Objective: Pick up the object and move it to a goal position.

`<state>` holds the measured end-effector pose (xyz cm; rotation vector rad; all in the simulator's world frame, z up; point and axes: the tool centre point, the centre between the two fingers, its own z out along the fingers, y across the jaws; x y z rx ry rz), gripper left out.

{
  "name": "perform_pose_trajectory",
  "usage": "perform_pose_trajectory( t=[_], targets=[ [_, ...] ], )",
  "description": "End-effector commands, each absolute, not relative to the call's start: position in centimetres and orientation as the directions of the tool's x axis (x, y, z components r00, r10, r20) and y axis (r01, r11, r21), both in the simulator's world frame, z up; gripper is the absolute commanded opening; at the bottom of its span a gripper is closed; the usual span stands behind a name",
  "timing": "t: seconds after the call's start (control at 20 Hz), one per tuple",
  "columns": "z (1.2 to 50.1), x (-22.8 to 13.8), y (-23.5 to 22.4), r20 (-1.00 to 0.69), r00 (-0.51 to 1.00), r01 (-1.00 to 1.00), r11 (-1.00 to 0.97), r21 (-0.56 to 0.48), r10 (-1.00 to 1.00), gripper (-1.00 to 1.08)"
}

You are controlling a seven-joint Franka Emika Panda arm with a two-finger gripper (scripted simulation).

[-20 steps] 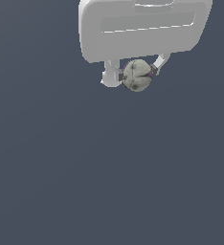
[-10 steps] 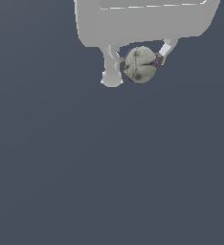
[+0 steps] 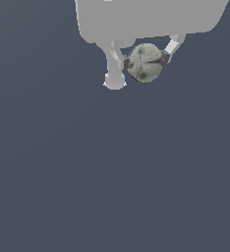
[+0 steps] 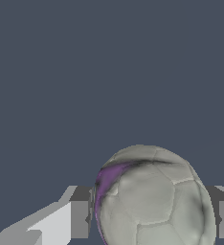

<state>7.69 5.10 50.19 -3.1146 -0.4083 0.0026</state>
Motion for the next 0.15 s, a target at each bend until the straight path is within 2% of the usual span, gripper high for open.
perform_pose_trajectory(
  t=[0.0,0.1],
  targets=[
    [50.35,7.7,5.1,0.0,0.966,0.258,-0.966,0.0,0.258,-1.0],
    [50.36,7.7,5.1,0.0,0.966,0.258,-0.966,0.0,0.258,-1.0]
  ],
)
